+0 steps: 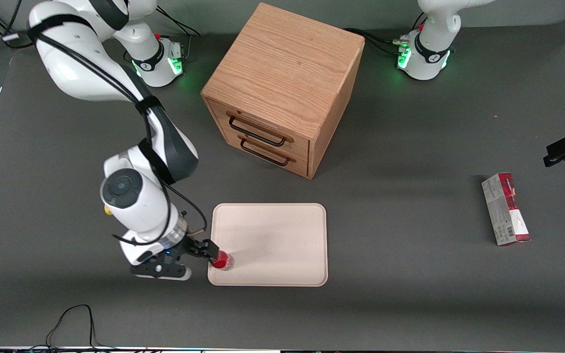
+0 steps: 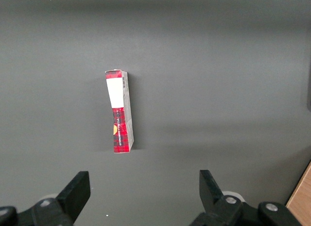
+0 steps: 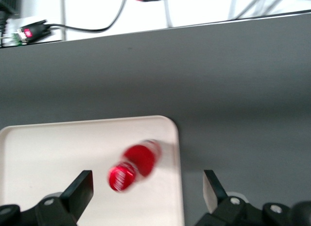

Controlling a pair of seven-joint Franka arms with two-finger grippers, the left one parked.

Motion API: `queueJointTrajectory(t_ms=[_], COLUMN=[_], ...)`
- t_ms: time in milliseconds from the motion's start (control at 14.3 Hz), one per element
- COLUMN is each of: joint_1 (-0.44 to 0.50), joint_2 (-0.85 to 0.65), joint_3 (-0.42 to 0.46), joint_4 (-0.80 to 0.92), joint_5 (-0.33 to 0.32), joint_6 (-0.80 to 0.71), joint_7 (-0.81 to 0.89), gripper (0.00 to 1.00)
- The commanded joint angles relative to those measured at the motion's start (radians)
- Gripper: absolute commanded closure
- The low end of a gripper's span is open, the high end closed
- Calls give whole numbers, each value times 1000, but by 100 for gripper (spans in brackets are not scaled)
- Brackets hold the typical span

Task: Place coke bottle on tray

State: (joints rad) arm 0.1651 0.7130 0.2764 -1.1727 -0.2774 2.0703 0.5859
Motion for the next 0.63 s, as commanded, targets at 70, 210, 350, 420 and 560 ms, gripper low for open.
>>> queueJointTrajectory(t_ms=[70,210,350,420,560], joint_1=[8,39,28,25,21], joint_2=[-214,-337,-433,-470,-558], joint_3=[-193,-337,-371,-390,-404], joint_4=[-112,-232,-303,-326,-393], joint_5=[250,381,380,376,357], joint_6=[-151,-186,-257,-287,-331], joint_7=[-209,-407,-458,-469,-495], gripper=[0,0,0,0,0])
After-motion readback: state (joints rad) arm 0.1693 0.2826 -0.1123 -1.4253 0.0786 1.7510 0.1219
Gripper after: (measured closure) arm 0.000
